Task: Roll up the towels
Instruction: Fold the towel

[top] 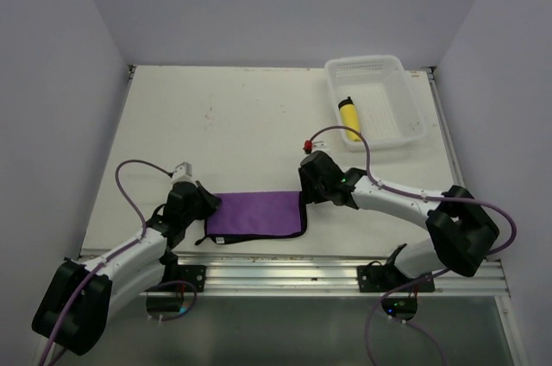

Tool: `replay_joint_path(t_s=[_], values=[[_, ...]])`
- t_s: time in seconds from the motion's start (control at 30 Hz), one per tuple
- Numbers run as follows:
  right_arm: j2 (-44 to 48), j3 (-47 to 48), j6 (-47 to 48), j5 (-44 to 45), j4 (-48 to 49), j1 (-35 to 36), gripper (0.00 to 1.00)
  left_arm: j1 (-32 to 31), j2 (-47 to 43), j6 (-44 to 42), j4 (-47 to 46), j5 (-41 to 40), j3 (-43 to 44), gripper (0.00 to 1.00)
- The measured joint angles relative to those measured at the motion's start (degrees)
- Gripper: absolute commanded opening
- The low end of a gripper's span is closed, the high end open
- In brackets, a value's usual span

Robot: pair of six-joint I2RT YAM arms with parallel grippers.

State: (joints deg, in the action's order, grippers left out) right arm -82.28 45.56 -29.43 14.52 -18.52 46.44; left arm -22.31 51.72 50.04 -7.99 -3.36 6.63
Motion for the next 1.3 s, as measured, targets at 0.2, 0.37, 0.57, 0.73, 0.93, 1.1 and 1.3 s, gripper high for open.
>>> replay_joint_path(t_s=[0.2,0.37,0.57,0.73,0.93,1.1,1.3], values=[[1.53,-0.9,-2.16,2.64,-1.42,0.04,0.54,-0.02,-0.79,-0.04,0.39,-0.04,0.0,0.0],[4.81,-1.7,-3.32,3.74,-1.64,0.02,0.45,-0.26,-1.36,-0.04,0.83,-0.04,0.0,0.0],[5.57,-4.66,-5.42,-1.07,2.25,0.74,0.42,-0.26,-1.33,-0.04,0.85,-0.07,0.0,0.0],[4.61,-5.62,-6.88,-3.34,3.82,3.08,0.43,-0.28,-1.4,-0.07,1.25,-0.09,0.2,0.0],[2.93,-6.21,-8.24,-3.76,5.35,5.62,0.43,-0.28,-1.99,-0.11,2.08,-0.35,1.27,0.0],[0.87,-6.36,-8.98,-3.39,5.62,6.99,0.44,-0.28,-2.05,-0.11,2.51,-0.55,2.27,0.0],[-1.11,-6.36,-9.27,-1.33,5.42,9.2,0.37,-0.28,-2.97,-0.11,3.52,-0.94,2.64,0.0]])
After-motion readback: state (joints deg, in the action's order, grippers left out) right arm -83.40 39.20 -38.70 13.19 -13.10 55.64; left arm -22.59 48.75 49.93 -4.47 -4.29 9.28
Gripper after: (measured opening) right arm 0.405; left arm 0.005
